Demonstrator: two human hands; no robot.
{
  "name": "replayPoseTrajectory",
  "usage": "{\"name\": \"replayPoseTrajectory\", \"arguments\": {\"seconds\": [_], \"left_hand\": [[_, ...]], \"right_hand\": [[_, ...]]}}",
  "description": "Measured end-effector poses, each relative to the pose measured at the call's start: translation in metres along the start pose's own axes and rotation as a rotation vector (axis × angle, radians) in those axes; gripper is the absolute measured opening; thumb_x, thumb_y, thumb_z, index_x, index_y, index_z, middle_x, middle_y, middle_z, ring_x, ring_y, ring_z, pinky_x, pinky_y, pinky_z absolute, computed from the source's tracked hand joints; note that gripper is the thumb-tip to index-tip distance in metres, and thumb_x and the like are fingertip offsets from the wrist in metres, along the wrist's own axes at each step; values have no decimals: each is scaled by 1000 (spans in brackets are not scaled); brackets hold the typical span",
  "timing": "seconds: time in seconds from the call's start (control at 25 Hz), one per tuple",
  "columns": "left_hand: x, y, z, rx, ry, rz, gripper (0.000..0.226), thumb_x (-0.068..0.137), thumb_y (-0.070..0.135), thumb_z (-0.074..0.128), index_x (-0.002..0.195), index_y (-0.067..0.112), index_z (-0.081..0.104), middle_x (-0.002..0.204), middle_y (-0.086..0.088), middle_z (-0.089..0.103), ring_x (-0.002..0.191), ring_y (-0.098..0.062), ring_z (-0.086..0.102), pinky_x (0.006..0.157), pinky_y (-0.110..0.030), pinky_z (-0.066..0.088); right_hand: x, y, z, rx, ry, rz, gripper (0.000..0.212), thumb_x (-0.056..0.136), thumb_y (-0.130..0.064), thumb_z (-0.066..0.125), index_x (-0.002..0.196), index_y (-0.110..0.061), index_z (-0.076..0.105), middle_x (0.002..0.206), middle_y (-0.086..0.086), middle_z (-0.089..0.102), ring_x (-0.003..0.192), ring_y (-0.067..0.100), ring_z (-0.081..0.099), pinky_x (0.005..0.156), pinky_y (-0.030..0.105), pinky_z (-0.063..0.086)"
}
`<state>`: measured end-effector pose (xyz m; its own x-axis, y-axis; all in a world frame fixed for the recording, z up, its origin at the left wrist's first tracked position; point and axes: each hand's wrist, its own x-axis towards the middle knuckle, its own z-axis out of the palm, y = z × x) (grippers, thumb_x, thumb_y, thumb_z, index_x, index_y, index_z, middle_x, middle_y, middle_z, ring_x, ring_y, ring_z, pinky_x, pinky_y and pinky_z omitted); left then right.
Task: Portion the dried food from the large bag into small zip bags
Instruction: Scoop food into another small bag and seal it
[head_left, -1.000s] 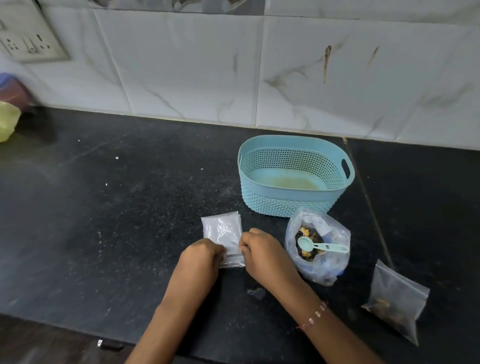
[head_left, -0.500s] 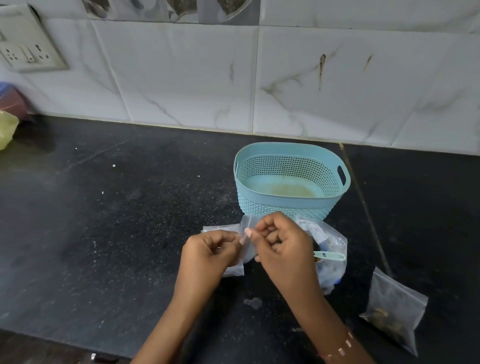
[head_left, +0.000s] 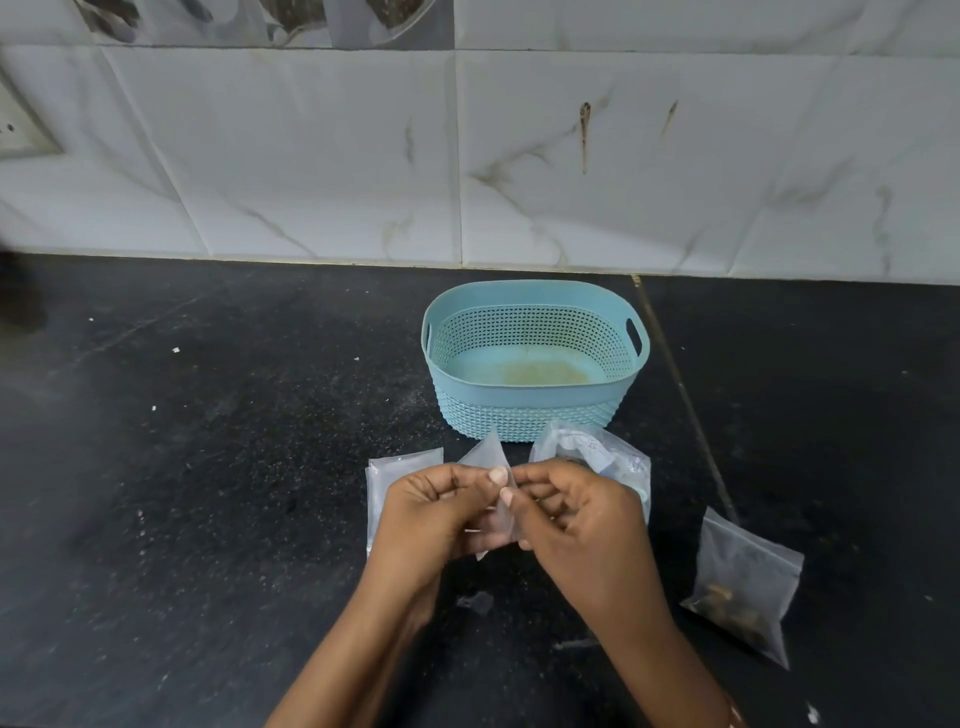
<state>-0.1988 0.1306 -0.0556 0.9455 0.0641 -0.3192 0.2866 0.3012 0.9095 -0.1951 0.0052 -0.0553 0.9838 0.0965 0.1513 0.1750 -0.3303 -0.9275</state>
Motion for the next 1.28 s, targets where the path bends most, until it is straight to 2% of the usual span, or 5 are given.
{"name": "replayPoseTrajectory", "arguments": {"seconds": [0.28,0.48,0.72,1.04,1.28], "left_hand": [[2,1,7,60,-10,65,9,66,11,70,59,9,66,51,-4,61,47,-9,59,48,-23,54],[5,-1,14,-8,-63,-37,16,77,10,64,63,10,71,59,-7,67,51,-11,60,52,-24,56],[8,-5,17,-14,-81,-57,19,83,5,59,71,7,74,86,-26,67,77,-30,60,60,-26,59],[9,-8,21,130,37,116,22,84,0,60,66,6,70,59,-7,70,54,-12,64,56,-22,56],[14,-18,20,449,116,305,17,77,13,71,62,14,65,62,-12,68,59,-21,61,65,-42,55]], "right_hand": [[3,6,-27,15,104,67,20,75,0,66,62,-15,66,56,3,64,47,17,59,50,38,56],[-3,0,-17,-92,88,-54,15,68,-10,78,71,-21,69,64,-4,65,59,8,61,52,16,51],[3,12,-18,-285,190,-115,9,70,-11,77,69,-11,68,64,-1,65,53,4,56,54,16,48],[9,16,-24,-260,228,-47,14,72,-2,68,61,-10,64,55,-1,62,50,13,58,48,27,49],[14,15,-26,-48,175,115,16,73,0,65,62,-12,63,53,3,61,47,17,59,49,42,55]]}}
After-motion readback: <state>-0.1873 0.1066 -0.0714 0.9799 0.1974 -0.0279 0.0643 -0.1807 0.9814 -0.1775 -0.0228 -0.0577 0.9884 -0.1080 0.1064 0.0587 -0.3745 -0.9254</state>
